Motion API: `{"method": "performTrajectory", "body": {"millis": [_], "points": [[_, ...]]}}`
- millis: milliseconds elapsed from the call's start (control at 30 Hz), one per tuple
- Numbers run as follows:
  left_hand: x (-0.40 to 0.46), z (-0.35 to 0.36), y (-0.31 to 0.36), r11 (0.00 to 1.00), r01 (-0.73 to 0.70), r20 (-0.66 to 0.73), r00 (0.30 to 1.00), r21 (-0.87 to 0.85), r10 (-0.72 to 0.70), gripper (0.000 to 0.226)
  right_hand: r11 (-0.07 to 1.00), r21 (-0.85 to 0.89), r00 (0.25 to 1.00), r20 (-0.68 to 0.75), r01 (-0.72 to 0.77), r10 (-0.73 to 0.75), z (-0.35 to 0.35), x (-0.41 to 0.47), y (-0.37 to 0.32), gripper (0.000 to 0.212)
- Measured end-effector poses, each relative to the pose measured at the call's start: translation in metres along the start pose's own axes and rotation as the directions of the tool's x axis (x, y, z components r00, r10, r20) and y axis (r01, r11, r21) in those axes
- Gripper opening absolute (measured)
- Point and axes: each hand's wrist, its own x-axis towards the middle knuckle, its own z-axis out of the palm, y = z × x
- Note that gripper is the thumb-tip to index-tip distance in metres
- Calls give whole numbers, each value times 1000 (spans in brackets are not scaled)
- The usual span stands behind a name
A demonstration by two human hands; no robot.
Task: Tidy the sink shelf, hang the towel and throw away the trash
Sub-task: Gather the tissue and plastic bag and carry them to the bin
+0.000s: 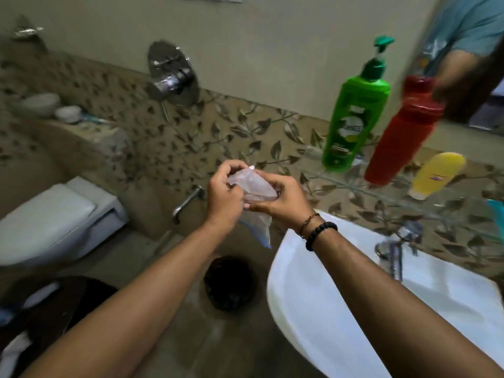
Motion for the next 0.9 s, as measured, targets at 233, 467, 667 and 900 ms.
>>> {"method": "performTrajectory", "body": {"millis": [233, 467, 667, 900], "points": [[18, -86, -66, 964, -62, 260, 965, 260, -8, 54, 980, -117, 975, -171, -163, 141, 89, 44, 37, 22], [24, -122, -183, 870, 131, 311, 900, 476, -305, 65, 892, 20, 886, 128, -451, 445, 151, 72, 96, 26], [-1, -127, -291, 778, 271, 319, 798, 568, -511, 96, 803, -238, 837, -118, -547, 535, 198, 61, 189, 24], [-61, -160, -425, 540, 397, 95, 735, 743, -671, 110, 731, -469, 865, -198, -496, 460, 269, 26, 336, 31]]}}
